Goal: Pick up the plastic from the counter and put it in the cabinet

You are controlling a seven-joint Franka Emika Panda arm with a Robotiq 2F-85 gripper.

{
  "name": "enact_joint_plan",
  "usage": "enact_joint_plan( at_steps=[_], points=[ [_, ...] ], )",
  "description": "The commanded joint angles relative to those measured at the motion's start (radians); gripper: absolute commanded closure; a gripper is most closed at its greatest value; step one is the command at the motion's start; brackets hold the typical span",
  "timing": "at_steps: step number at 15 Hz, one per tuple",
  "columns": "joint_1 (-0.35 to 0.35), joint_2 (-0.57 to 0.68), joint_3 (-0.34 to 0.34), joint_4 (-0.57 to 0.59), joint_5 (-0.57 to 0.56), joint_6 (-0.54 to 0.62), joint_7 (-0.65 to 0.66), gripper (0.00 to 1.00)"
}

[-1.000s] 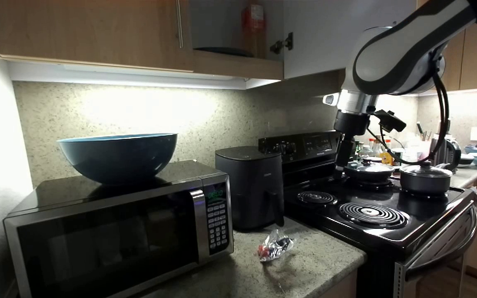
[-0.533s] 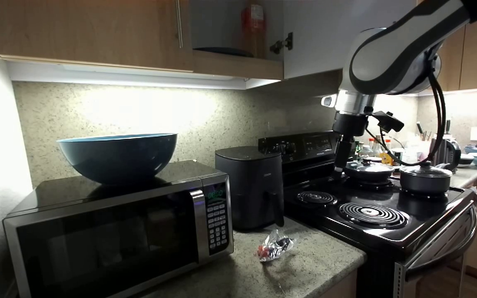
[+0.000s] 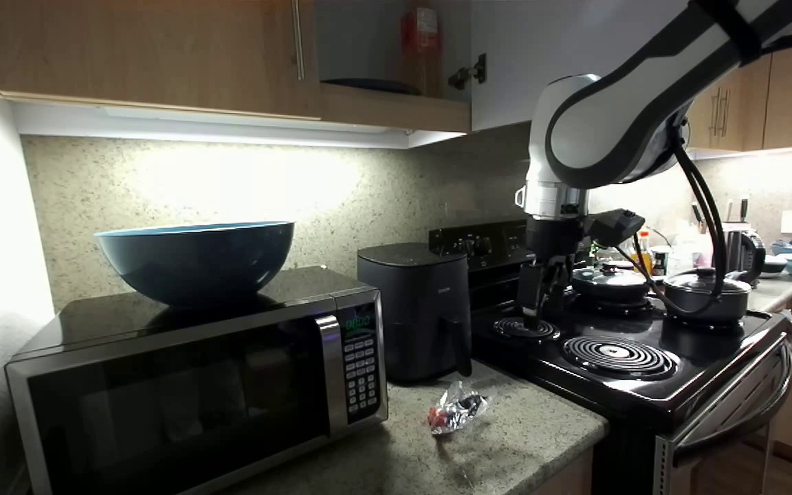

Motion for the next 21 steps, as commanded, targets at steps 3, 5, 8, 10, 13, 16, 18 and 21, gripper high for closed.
enact_joint_plan(
  at_steps=[3,5,8,10,13,16,18,21],
  points=[
    [-0.024,0.001,0.013,0.007,0.004,-0.002,-0.002,0.0],
    [-0.016,0.048,0.026,0.033,0.037,0.007,0.054,0.0],
    [-0.043,0.109,0.079,0.054,-0.054,0.081,0.302,0.0],
    [-0.054,0.148,0.1,0.069,-0.131,0.116,0.463,0.0],
    [-0.036,0.144,0.097,0.062,-0.159,0.105,0.487,0.0],
    [-0.032,0.17,0.108,0.074,-0.211,0.109,0.564,0.0],
    [-0.032,0.17,0.108,0.076,-0.211,0.109,0.565,0.0],
    [-0.01,0.213,0.116,0.071,-0.095,0.163,0.546,0.0]
  ],
)
